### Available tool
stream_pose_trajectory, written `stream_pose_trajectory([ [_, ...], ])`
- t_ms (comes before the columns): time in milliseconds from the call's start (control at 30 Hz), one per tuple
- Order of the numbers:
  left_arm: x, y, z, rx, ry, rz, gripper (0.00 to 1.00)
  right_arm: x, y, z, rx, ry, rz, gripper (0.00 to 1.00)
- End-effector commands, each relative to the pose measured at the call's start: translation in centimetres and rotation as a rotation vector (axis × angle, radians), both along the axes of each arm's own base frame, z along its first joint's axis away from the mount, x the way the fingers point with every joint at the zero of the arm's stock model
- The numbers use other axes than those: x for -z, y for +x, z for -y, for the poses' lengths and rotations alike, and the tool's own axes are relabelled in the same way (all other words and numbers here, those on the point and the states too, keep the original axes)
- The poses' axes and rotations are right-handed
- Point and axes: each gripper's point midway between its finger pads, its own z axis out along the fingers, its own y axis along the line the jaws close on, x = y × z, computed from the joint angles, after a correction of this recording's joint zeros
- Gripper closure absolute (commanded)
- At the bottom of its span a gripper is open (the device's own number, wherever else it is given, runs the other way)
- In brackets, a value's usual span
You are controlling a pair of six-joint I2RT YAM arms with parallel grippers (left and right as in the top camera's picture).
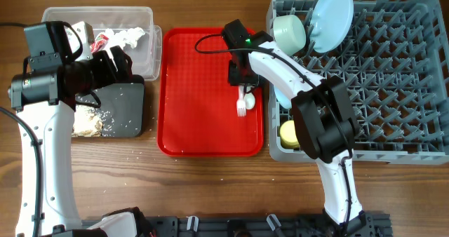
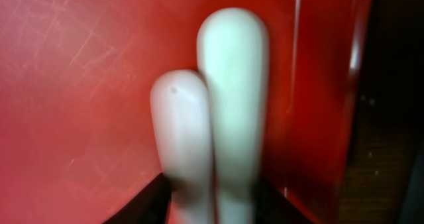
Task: Sort waste into correct bins and load items into the dishwasher rack
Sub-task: 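Lift the fork and spoon and lower them into the rack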
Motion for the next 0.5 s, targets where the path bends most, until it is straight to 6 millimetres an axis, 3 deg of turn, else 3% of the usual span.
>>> stream_pose_trajectory([
  [0, -0.1, 0.2, -0.3, 0.008, 0.014, 0.006, 0.00, 4.1, -2.4, -0.7, -0.001, 0.023, -0.128, 0.86],
  [67, -0.1, 0.2, -0.3, 0.008, 0.014, 0.007, 0.00, 4.1, -2.3, -0.8, -0.002, 0.030, -0.129, 0.95],
  [467, -0.1, 0.2, -0.3, 0.008, 0.014, 0.006, 0.00, 3.6, -1.6, -1.8, -0.059, 0.073, -0.106, 0.96],
])
